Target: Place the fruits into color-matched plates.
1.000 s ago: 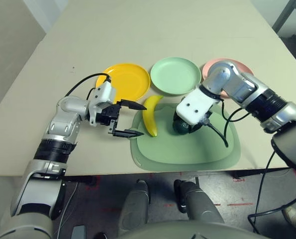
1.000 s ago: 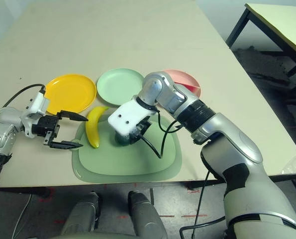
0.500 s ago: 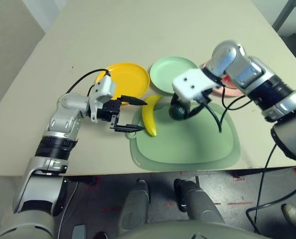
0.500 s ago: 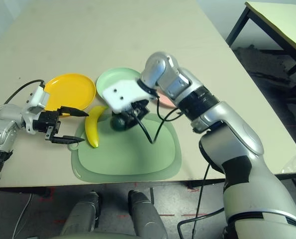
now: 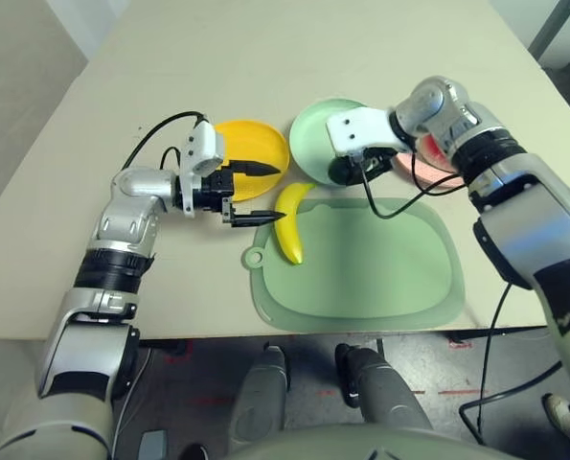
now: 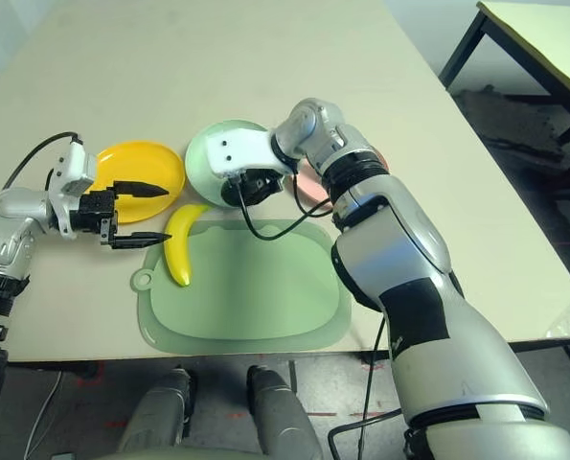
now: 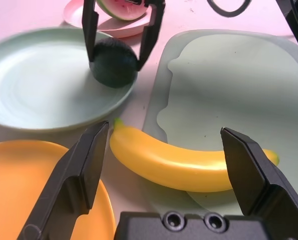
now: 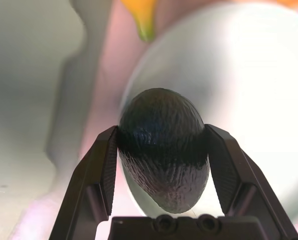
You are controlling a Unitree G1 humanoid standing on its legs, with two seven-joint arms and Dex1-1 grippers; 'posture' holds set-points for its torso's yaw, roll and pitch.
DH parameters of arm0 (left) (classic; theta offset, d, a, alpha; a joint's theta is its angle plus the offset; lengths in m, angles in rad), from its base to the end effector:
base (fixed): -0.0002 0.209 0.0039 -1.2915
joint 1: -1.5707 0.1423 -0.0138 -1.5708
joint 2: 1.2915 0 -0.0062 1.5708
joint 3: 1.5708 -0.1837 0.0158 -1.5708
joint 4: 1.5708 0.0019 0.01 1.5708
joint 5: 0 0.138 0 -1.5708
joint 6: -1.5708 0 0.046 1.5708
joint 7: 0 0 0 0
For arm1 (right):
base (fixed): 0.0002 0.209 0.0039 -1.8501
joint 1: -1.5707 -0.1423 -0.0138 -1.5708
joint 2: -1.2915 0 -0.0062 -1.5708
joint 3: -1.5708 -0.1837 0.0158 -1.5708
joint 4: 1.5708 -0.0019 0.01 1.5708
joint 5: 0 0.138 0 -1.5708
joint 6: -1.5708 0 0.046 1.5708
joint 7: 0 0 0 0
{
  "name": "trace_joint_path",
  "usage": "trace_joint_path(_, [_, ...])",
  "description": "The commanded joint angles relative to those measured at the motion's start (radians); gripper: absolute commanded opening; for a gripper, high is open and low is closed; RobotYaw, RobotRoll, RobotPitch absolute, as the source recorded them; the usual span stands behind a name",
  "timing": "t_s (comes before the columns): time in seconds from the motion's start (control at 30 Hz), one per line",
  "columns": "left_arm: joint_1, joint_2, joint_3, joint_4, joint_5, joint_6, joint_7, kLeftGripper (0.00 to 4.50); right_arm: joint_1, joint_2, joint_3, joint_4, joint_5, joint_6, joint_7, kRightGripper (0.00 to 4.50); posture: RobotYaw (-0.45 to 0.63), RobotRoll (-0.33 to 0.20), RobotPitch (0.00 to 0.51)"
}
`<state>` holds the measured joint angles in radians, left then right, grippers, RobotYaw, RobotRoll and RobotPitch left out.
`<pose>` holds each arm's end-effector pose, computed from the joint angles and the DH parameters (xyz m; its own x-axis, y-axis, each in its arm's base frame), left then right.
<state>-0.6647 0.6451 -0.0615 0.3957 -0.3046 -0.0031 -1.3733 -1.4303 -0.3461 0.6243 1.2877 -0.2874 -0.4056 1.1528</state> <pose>0.3079 0.2505 0.1835 0.2829 -0.9279 -0.2429 0.9210 0.1922 0.3388 0.3787 -0.1204 0.2488 0.3572 0.5309 -0.7685 -0.7806 -0.2821 -0.5577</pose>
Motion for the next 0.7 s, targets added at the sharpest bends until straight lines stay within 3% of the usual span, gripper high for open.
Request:
trace_joint_path(0.03, [0.018, 0.012, -0.003, 0.004, 0.014, -0.013, -0.015, 4.5, 0.003, 0.017, -0.031, 0.022, -0.045, -0.007, -0.05, 2.84, 0.07, 0.0, 0.208])
trace_joint_path(0.27, [0.008, -0.002, -0.009, 0.019, 0.02, -0.018, -0.012, 4.5, -0.031, 0.037, -0.074, 0.033, -0.094, 0.016, -0.124, 2.84, 0.05, 0.0, 0.208])
trace_joint_path(0.4, [-0.029, -0.025, -0.004, 0.081, 0.063, -0.024, 0.074, 4.5, -0.038, 0.034, -0.081, 0.036, -0.125, 0.026, -0.156, 4.29, 0.05, 0.0, 0.209])
trace_joint_path(0.43, [-0.042, -0.034, 0.004, 0.102, 0.071, -0.015, 0.107, 4.5, -0.038, 0.031, -0.086, 0.035, -0.126, 0.022, -0.15, 4.48, 0.05, 0.0, 0.209])
trace_joint_path(0.57, [-0.062, -0.044, 0.008, 0.137, 0.089, -0.026, 0.153, 4.5, -0.048, 0.015, -0.112, 0.018, -0.112, 0.003, -0.101, 4.48, 0.04, 0.0, 0.211])
trace_joint_path(0.7, [-0.055, -0.03, -0.012, 0.148, 0.094, -0.052, 0.099, 4.5, -0.057, 0.006, -0.153, -0.023, -0.078, -0.031, 0.017, 4.48, 0.03, 0.0, 0.211])
